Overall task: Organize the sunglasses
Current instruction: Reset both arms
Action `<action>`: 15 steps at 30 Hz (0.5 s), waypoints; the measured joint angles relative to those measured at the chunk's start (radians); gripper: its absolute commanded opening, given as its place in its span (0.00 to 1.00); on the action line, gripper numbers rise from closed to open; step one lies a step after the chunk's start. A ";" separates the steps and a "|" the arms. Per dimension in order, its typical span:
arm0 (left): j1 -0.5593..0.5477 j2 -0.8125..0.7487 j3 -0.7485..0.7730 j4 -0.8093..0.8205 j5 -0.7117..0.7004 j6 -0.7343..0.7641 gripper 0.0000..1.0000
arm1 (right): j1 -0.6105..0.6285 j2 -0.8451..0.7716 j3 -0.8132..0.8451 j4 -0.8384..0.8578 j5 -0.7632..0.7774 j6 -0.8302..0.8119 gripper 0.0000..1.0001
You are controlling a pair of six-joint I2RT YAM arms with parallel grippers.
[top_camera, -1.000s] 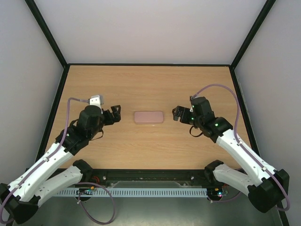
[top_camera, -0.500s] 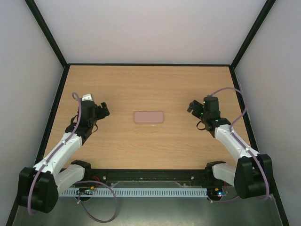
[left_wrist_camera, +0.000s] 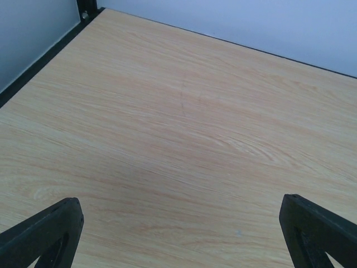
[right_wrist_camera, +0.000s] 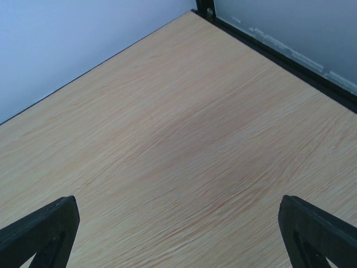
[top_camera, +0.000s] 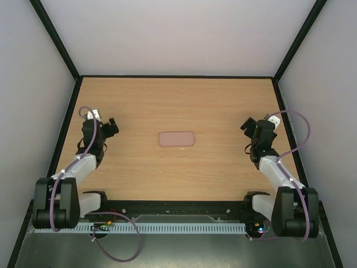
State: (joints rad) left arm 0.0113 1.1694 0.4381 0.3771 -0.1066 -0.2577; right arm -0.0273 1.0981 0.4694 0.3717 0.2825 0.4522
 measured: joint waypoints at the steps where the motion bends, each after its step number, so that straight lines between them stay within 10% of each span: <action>1: 0.007 0.015 -0.003 0.018 0.002 0.005 0.99 | 0.000 0.010 -0.009 0.024 0.010 -0.006 0.99; 15: 0.039 0.246 -0.071 0.365 0.065 0.107 0.99 | 0.000 0.268 -0.190 0.511 0.115 -0.070 0.99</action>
State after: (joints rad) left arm 0.0502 1.4155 0.3672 0.7422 -0.0414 -0.1505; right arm -0.0273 1.3663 0.2798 0.8825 0.3977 0.3820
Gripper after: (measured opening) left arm 0.994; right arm 0.986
